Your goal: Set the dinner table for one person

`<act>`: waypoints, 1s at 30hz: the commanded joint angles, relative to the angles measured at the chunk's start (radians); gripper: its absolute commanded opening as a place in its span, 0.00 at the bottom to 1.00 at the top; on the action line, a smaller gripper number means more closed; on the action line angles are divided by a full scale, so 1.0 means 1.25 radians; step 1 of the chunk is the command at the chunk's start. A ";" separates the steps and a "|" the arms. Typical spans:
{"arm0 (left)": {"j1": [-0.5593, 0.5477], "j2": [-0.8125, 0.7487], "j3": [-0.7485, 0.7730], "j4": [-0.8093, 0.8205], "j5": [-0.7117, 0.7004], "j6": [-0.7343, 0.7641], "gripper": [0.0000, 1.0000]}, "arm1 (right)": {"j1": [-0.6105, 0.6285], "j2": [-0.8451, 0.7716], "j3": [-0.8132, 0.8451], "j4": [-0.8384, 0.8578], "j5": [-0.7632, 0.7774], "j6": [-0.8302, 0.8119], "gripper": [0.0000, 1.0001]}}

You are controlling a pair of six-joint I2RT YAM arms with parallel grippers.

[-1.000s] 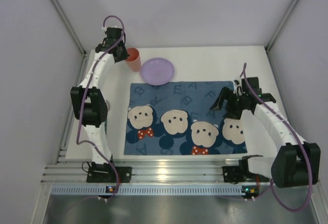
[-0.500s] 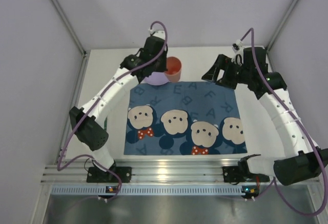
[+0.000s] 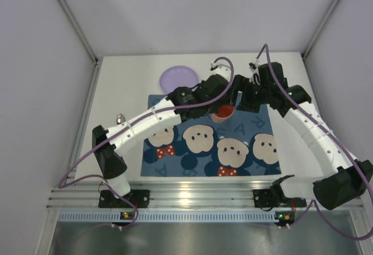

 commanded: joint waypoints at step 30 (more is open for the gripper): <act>0.150 -0.255 -0.245 0.018 -0.065 -0.042 0.85 | -0.205 0.198 0.056 -0.106 0.285 -0.184 0.00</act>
